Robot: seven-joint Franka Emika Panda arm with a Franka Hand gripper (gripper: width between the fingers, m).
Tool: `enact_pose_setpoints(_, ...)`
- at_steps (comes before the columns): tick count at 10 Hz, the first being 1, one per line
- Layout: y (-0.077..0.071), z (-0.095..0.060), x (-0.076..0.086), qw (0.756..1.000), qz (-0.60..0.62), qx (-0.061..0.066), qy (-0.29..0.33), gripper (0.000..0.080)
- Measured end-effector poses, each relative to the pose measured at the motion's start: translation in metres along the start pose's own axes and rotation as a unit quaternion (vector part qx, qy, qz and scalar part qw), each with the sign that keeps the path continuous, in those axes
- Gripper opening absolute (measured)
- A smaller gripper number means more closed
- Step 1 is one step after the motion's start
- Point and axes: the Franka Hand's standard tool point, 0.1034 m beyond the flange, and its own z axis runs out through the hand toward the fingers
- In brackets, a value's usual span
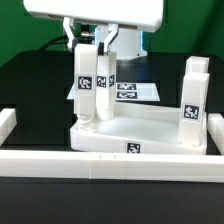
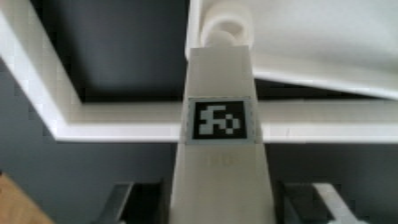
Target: Assemble desk
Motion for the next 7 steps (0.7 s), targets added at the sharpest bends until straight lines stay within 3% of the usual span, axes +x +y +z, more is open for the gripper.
enact_pose_setpoints(7,-0.0055,0.0018,-0.0019,1.0,0.002,0.005,-0.01,0.029)
